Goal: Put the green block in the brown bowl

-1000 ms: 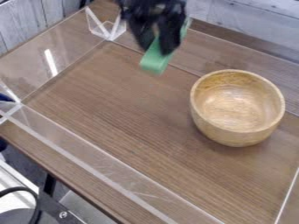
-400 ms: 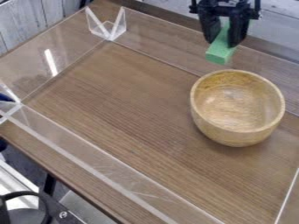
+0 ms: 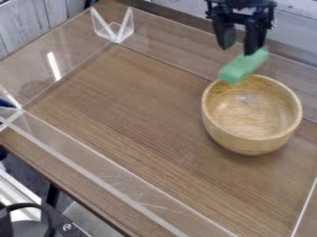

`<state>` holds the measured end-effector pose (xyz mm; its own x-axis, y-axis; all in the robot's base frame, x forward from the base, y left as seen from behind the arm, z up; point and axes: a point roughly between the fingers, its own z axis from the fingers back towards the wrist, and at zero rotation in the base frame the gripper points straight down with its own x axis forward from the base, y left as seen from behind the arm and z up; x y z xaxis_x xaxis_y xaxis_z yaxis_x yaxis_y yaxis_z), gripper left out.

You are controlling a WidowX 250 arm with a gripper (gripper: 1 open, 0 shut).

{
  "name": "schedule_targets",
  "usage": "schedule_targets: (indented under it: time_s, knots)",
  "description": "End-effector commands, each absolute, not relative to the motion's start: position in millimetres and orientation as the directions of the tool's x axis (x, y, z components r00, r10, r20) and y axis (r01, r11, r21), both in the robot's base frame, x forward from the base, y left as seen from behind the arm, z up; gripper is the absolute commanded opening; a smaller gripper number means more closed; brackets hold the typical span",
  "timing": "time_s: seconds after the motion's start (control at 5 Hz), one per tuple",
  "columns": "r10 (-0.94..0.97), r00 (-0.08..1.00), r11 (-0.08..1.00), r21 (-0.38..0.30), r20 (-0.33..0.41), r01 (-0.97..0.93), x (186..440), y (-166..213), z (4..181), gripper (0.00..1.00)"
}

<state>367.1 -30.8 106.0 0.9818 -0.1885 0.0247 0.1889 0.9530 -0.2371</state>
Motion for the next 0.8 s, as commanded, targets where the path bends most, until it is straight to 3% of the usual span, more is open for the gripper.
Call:
schedule_targets:
  time_s: [0.0,0.2,0.6]
  knots:
    - [-0.192,0.977,0.95,-0.232,0.089,0.207,371.5,-37.1,109.3,1.0]
    - [-0.226,0.972,0.946,-0.224,0.063,0.234,362.4,-39.7,100.8,0.0]
    - [-0.268,0.963,0.94,-0.214,0.011,0.264,344.9,-47.1,86.6,0.0]
